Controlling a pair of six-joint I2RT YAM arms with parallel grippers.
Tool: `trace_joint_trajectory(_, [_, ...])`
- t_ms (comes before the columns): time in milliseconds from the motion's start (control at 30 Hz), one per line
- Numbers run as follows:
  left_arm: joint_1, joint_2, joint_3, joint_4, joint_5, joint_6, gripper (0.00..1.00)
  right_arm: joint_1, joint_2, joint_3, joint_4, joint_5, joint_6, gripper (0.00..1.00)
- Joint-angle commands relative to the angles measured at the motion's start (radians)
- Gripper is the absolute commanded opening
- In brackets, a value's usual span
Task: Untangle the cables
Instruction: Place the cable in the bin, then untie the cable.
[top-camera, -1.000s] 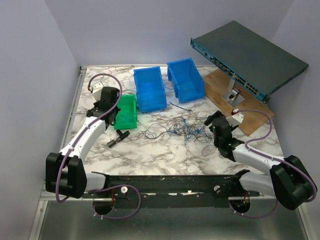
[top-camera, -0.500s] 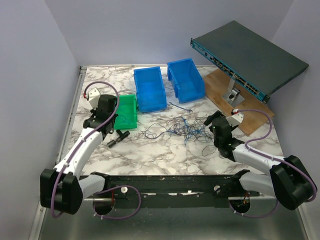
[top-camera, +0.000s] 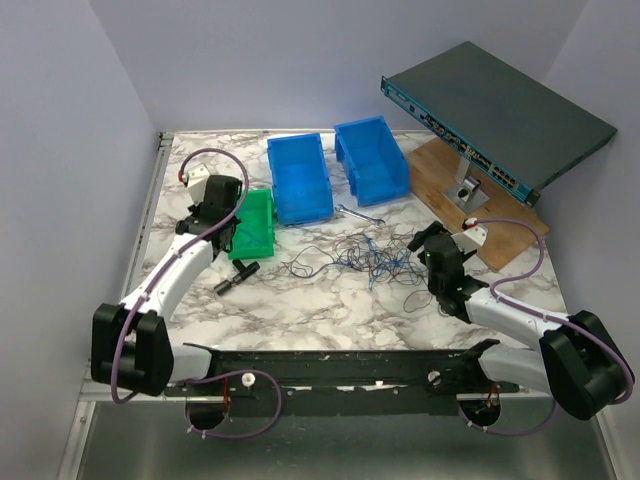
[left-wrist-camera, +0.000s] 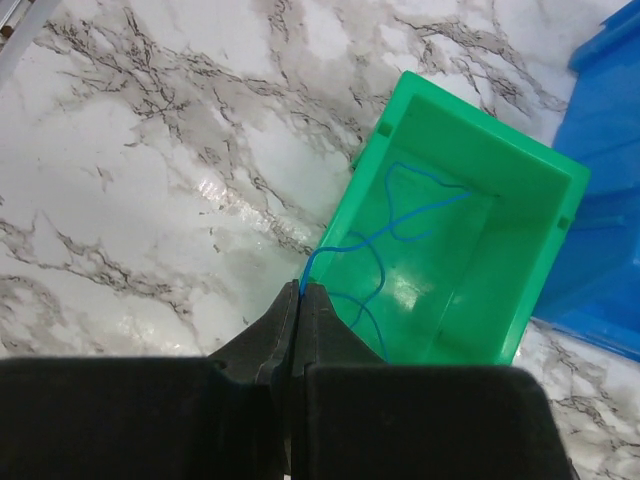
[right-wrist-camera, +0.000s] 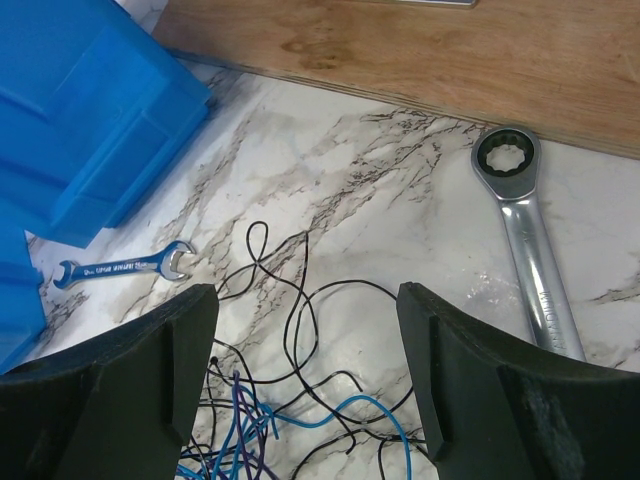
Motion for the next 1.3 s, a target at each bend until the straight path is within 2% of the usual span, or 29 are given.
trace_joint_trajectory(0, [-0.005, 0.117, 0.125, -0.048, -0.001, 0.06, 0.0, -0.001, 0.001, -0.005, 0.014, -0.006, -0.001, 0.8])
trace_joint_trajectory(67, [-0.005, 0.204, 0.208, -0.077, 0.019, 0.106, 0.0, -0.001, 0.004, -0.004, 0.017, -0.007, -0.001, 0.8])
trace_joint_trajectory(233, [-0.011, 0.485, 0.511, -0.291, 0.031, 0.215, 0.0, -0.001, 0.004, -0.005, 0.019, -0.004, -0.001, 0.8])
trace_joint_trajectory(367, [-0.055, 0.648, 0.659, -0.447, -0.068, 0.282, 0.0, -0.001, 0.009, -0.008, 0.027, -0.008, -0.001, 0.8])
trace_joint_trajectory(800, [-0.118, 0.824, 0.759, -0.543, -0.285, 0.415, 0.02, -0.001, 0.024, -0.004, 0.031, -0.016, 0.0, 0.8])
trace_joint_trajectory(1000, [-0.161, 0.901, 0.77, -0.52, -0.533, 0.519, 0.02, -0.002, 0.026, -0.007, 0.031, -0.014, 0.002, 0.8])
trace_joint_trajectory(1133, [-0.172, 0.904, 0.75, -0.466, -0.5, 0.553, 0.03, -0.001, 0.027, -0.005, 0.031, -0.013, 0.002, 0.8])
trace_joint_trajectory(1267, [-0.174, 0.882, 0.777, -0.495, -0.427, 0.517, 0.11, -0.002, 0.027, -0.005, 0.031, -0.013, 0.0, 0.8])
